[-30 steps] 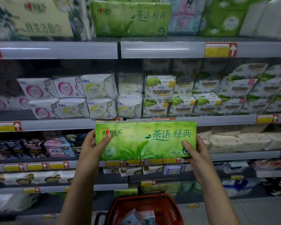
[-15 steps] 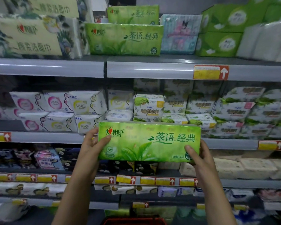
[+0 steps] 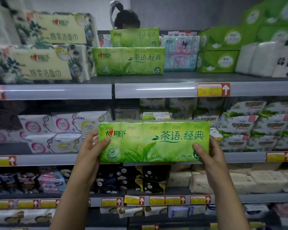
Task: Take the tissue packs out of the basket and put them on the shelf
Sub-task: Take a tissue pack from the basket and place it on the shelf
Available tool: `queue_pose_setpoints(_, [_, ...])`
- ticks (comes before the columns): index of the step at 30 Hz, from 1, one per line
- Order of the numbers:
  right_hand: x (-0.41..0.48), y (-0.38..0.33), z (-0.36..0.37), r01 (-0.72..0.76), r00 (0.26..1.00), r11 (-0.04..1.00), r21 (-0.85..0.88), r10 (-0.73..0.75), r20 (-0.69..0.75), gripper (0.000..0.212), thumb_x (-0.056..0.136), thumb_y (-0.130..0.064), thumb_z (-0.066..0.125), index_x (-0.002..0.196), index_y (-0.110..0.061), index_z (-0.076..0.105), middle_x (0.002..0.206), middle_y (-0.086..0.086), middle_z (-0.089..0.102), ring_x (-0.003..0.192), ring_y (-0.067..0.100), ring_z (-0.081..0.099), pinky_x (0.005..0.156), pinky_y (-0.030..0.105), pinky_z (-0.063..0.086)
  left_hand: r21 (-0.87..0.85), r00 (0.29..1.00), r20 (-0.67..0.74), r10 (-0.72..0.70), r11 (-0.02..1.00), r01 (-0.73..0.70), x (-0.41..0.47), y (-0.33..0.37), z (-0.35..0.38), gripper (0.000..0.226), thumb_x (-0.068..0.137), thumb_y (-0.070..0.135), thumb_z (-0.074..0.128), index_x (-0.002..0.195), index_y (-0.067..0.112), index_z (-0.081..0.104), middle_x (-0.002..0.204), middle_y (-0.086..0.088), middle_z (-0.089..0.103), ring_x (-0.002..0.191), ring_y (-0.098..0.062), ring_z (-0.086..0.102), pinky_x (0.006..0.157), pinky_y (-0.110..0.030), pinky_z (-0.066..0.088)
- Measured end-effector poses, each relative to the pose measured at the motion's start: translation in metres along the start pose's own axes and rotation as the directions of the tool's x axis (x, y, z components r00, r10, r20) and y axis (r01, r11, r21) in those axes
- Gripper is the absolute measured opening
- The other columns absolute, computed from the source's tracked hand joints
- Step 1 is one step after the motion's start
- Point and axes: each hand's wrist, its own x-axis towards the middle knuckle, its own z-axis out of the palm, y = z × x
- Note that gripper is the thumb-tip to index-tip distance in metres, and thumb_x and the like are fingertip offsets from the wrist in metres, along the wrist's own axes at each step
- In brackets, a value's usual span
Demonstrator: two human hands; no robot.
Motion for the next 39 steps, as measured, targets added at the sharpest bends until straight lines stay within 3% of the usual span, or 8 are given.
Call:
queue_pose_setpoints(4, [0.012, -0.026, 0.015, 0.095, 0.995, 0.995, -0.011, -0.095, 0.006, 0.097, 0.037, -0.079, 0.074, 0.123, -0.040, 0.053, 0.134, -0.005, 0.055, 0.126, 0.016, 0.049, 0.104, 0.041, 0.042, -0.007, 0.994, 0.017, 0.107, 0.994, -0.107, 0.013, 0.027, 0.000, 0.065, 0.047, 0.045, 0.087, 0.100, 0.015, 0.063, 0.091, -0.003, 0.073, 0.081, -0.015, 0.070, 0.064, -0.025, 0.058])
queue_pose_setpoints(9, [0.034, -0.057, 0.031, 0.219, 0.976, 0.975, -0.046, -0.218, 0.025, 0.107, 0.041, -0.080, 0.073, 0.132, -0.027, 0.050, 0.129, -0.003, 0.059, 0.120, 0.016, 0.055, 0.099, 0.039, 0.046, -0.026, 0.971, 0.031, 0.238, 0.971, -0.237, 0.031, 0.062, 0.005, 0.022, 0.070, 0.015, 0.064, 0.091, 0.013, 0.059, 0.076, 0.003, 0.072, 0.068, -0.008, 0.067, 0.056, -0.020, 0.055])
queue_pose_setpoints(12, [0.046, -0.075, 0.041, 0.273, 0.962, 0.961, -0.049, -0.272, 0.022, 0.112, 0.040, -0.082, 0.070, 0.136, -0.028, 0.046, 0.134, -0.003, 0.056, 0.124, 0.014, 0.051, 0.102, 0.039, 0.043, -0.016, 0.952, 0.032, 0.305, 0.952, -0.305, 0.041, 0.082, 0.008, 0.023, 0.070, 0.015, 0.063, 0.092, 0.012, 0.059, 0.077, 0.004, 0.072, 0.069, -0.007, 0.068, 0.058, -0.021, 0.056])
queue_pose_setpoints(20, [0.070, -0.117, 0.064, 0.438, 0.899, 0.891, -0.117, -0.432, 0.072, 0.040, 0.075, -0.057, 0.066, 0.109, -0.038, 0.059, 0.101, -0.027, 0.068, 0.097, -0.007, 0.062, 0.073, 0.007, 0.047, 0.000, 0.911, 0.058, 0.408, 0.913, -0.409, 0.071, 0.118, 0.008, 0.031, 0.063, 0.024, 0.077, 0.092, 0.021, 0.066, 0.086, 0.001, 0.072, 0.078, -0.012, 0.070, 0.066, -0.026, 0.059])
queue_pose_setpoints(25, [0.099, -0.140, 0.076, 0.499, 0.866, 0.849, -0.173, -0.495, 0.071, 0.066, 0.075, -0.062, 0.063, 0.126, -0.021, 0.057, 0.119, -0.010, 0.065, 0.109, 0.003, 0.059, 0.089, 0.025, 0.048, 0.068, 0.897, 0.035, 0.440, 0.895, -0.441, 0.102, 0.136, 0.016, 0.023, 0.080, 0.025, 0.070, 0.103, 0.022, 0.067, 0.108, -0.004, 0.070, 0.103, -0.018, 0.065, 0.089, -0.031, 0.055])
queue_pose_setpoints(31, [0.146, -0.160, 0.084, 0.493, 0.868, 0.777, -0.391, -0.468, 0.164, 0.039, 0.087, -0.044, 0.060, 0.116, -0.019, 0.060, 0.119, -0.003, 0.064, 0.107, 0.011, 0.059, 0.095, 0.033, 0.047, 0.308, 0.890, 0.059, 0.452, 0.840, -0.447, 0.140, 0.155, 0.028, 0.013, 0.097, 0.022, 0.052, 0.101, 0.022, 0.065, 0.093, 0.005, 0.072, 0.082, -0.009, 0.070, 0.061, -0.024, 0.057])
queue_pose_setpoints(34, [0.166, -0.166, 0.085, 0.473, 0.881, 0.722, -0.504, -0.391, 0.266, 0.028, 0.090, -0.040, 0.058, 0.111, -0.022, 0.061, 0.111, -0.003, 0.066, 0.101, 0.012, 0.061, 0.084, 0.027, 0.046, 0.478, 0.887, 0.092, 0.453, 0.762, -0.438, 0.159, 0.160, 0.031, 0.012, 0.098, 0.023, 0.050, 0.097, 0.022, 0.062, 0.097, 0.002, 0.069, 0.091, -0.015, 0.068, 0.076, -0.031, 0.055])
queue_pose_setpoints(39, [0.185, -0.166, 0.086, 0.420, 0.907, 0.724, -0.547, -0.360, 0.220, 0.039, 0.088, -0.043, 0.060, 0.116, -0.015, 0.060, 0.114, 0.001, 0.065, 0.105, 0.019, 0.059, 0.093, 0.037, 0.046, 0.702, 0.917, 0.091, 0.388, 0.628, -0.335, 0.185, 0.163, 0.045, 0.013, 0.098, 0.022, 0.051, 0.104, 0.017, 0.061, 0.103, -0.004, 0.065, 0.094, -0.020, 0.062, 0.085, -0.032, 0.048])
